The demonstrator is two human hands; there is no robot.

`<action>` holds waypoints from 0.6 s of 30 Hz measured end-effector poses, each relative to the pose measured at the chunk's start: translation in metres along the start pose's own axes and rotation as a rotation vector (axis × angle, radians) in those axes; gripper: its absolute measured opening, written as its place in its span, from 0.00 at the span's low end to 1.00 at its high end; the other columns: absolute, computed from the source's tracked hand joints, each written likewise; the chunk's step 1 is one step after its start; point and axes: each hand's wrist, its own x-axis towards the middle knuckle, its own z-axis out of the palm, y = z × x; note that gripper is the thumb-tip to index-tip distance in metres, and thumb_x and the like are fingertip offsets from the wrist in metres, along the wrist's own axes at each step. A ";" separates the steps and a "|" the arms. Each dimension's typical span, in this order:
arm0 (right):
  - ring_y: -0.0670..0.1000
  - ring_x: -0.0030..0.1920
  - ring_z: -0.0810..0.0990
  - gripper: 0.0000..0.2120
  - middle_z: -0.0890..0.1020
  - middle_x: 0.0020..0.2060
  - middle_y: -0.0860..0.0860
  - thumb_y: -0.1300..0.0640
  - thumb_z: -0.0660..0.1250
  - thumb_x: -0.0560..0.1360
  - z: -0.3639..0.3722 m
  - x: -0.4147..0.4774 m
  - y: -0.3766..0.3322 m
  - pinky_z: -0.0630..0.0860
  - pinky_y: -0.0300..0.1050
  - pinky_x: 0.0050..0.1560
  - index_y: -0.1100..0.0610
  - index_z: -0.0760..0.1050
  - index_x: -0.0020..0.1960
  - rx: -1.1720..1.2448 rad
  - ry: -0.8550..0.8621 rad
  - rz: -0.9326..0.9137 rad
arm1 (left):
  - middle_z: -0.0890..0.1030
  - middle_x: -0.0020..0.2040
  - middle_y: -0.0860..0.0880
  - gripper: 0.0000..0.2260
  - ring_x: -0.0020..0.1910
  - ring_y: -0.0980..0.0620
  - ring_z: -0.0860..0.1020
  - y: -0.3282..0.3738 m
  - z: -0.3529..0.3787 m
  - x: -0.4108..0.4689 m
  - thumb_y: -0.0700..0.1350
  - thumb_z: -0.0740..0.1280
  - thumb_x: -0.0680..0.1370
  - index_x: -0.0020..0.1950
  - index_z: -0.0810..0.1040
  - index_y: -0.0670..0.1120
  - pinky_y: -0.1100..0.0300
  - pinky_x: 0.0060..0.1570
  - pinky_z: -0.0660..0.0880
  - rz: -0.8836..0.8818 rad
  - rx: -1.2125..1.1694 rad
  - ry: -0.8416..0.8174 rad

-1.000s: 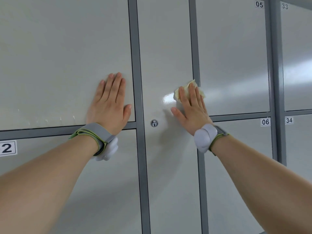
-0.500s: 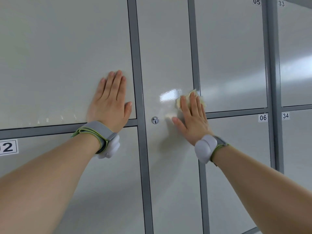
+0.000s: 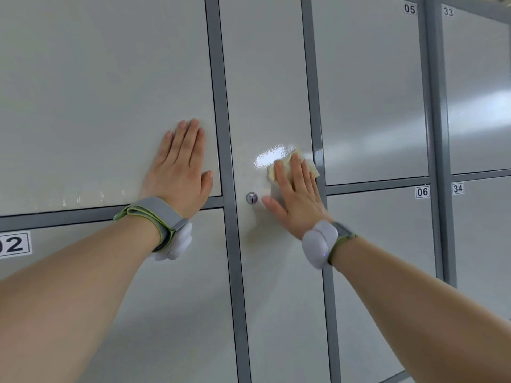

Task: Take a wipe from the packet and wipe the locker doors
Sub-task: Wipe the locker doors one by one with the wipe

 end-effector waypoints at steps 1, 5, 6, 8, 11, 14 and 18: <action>0.54 0.74 0.32 0.39 0.34 0.75 0.54 0.30 0.44 0.74 -0.005 0.008 -0.003 0.35 0.50 0.74 0.48 0.35 0.76 0.014 0.000 0.022 | 0.60 0.74 0.34 0.30 0.73 0.37 0.58 -0.001 0.000 0.001 0.49 0.51 0.76 0.73 0.58 0.31 0.51 0.73 0.44 0.005 -0.003 -0.008; 0.53 0.74 0.31 0.38 0.34 0.75 0.55 0.31 0.45 0.75 0.002 -0.004 -0.015 0.33 0.49 0.74 0.49 0.36 0.76 -0.023 -0.025 0.006 | 0.58 0.74 0.34 0.31 0.74 0.37 0.56 -0.003 -0.004 0.003 0.50 0.49 0.75 0.73 0.57 0.31 0.53 0.73 0.40 0.000 -0.036 -0.067; 0.53 0.74 0.30 0.41 0.34 0.75 0.55 0.28 0.40 0.72 0.009 -0.016 -0.017 0.32 0.47 0.73 0.50 0.35 0.76 -0.039 -0.038 -0.039 | 0.57 0.75 0.35 0.32 0.74 0.37 0.55 -0.003 -0.006 0.003 0.50 0.49 0.75 0.73 0.57 0.31 0.53 0.72 0.40 -0.005 -0.047 -0.085; 0.52 0.72 0.29 0.45 0.36 0.75 0.56 0.24 0.31 0.66 0.021 -0.037 -0.020 0.32 0.47 0.73 0.50 0.35 0.75 -0.057 -0.063 -0.123 | 0.57 0.75 0.35 0.32 0.75 0.38 0.54 -0.004 -0.010 0.004 0.50 0.49 0.74 0.73 0.58 0.32 0.52 0.72 0.42 -0.014 -0.089 -0.111; 0.50 0.70 0.27 0.47 0.34 0.73 0.54 0.24 0.24 0.63 0.021 -0.047 -0.019 0.29 0.43 0.71 0.49 0.35 0.74 -0.086 -0.104 -0.141 | 0.60 0.74 0.35 0.31 0.74 0.37 0.57 -0.005 -0.017 -0.007 0.50 0.48 0.75 0.72 0.61 0.32 0.50 0.73 0.46 -0.005 -0.140 -0.108; 0.52 0.75 0.33 0.41 0.36 0.75 0.55 0.27 0.35 0.71 0.006 -0.028 -0.023 0.33 0.44 0.73 0.50 0.38 0.77 -0.116 -0.044 -0.055 | 0.62 0.73 0.35 0.29 0.73 0.36 0.59 -0.009 -0.020 -0.027 0.48 0.50 0.75 0.71 0.62 0.31 0.52 0.73 0.46 0.021 -0.128 -0.078; 0.53 0.75 0.35 0.35 0.36 0.76 0.55 0.39 0.50 0.79 -0.012 0.002 -0.039 0.35 0.46 0.74 0.52 0.39 0.77 0.027 -0.060 0.056 | 0.62 0.73 0.35 0.27 0.72 0.38 0.58 -0.015 -0.024 -0.046 0.46 0.53 0.76 0.71 0.62 0.32 0.53 0.74 0.44 0.037 -0.095 -0.025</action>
